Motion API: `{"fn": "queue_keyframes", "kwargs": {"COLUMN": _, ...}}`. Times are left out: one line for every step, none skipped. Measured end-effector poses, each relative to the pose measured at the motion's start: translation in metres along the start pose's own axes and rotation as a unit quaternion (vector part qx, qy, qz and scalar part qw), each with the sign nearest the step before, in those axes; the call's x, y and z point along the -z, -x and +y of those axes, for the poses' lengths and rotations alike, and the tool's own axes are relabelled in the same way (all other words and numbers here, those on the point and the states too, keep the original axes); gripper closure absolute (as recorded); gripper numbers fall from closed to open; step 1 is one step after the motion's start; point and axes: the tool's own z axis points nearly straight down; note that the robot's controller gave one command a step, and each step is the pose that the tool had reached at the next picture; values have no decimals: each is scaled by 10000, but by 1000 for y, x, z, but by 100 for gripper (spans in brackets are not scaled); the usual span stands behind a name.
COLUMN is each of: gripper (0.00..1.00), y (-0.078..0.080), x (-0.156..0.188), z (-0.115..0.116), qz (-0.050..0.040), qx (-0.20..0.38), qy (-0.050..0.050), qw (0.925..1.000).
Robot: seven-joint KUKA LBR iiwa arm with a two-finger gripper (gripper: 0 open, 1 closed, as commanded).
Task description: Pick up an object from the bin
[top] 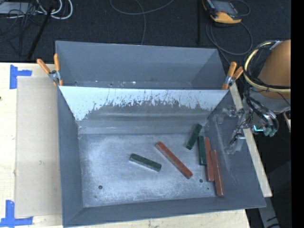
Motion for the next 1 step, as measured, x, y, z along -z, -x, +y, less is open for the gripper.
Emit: {"fn": "queue_keyframes", "kwargs": {"gripper": 0, "y": -47, "x": -143, "z": 57, "qz": 2, "qx": 1188, "qy": 4, "qw": 9929}}
